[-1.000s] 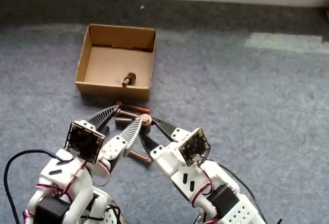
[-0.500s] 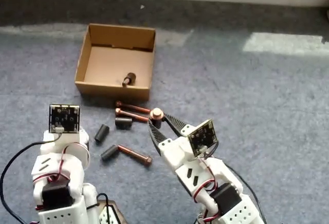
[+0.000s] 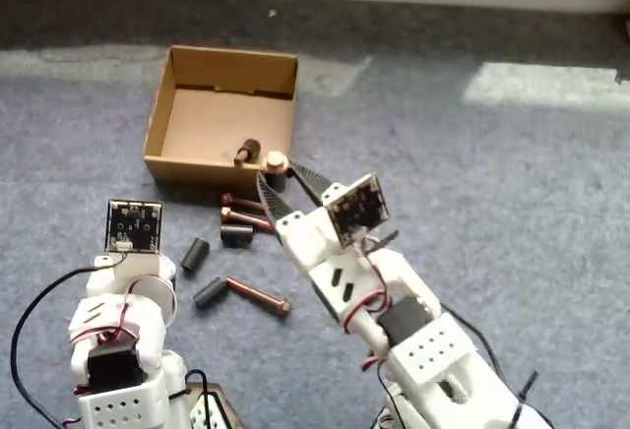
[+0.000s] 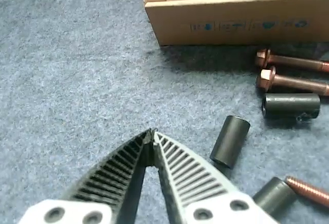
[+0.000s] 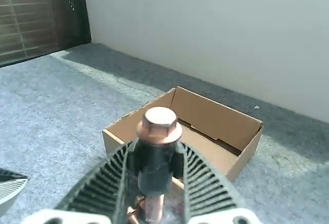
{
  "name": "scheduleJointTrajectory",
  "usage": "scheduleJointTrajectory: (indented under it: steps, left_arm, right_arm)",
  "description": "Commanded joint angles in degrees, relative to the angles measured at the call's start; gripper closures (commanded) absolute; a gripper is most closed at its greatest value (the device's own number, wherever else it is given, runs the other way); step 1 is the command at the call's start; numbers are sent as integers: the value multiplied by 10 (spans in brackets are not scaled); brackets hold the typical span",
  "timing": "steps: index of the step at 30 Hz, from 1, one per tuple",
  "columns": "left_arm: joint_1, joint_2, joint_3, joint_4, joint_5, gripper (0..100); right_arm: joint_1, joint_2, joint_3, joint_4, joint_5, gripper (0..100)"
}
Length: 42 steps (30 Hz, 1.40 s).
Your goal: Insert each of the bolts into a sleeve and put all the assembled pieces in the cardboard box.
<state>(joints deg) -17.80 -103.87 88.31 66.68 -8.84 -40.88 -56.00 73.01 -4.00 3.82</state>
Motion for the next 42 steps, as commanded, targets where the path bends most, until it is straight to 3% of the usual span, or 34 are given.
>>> scheduleJointTrajectory:
  steps: [1,9,17,23,25,32,39,42]
  left_arm:
    - [-6,-4,-1,7,-4,979]
    - [-5,-4,10,4,-5,979]
    - [-4,-4,11,4,-5,979]
    - [-4,-4,11,4,-5,979]
    - [-4,-4,11,4,-5,979]
    - [-22,-4,6,4,-5,979]
    - [-89,-4,6,-29,-2,979]
    - [-89,-4,6,-29,-2,979]
  right_arm:
    - [8,161,-88,-122,14,993]
    - [25,438,-209,-291,14,993]
    - [54,611,-312,-313,14,991]
    - [52,623,-315,-311,16,792]
    - [51,611,-314,-304,48,799]
    - [27,444,-216,-160,71,836]
    - [-65,251,-95,138,69,838]
    - [-81,236,-110,240,19,838]
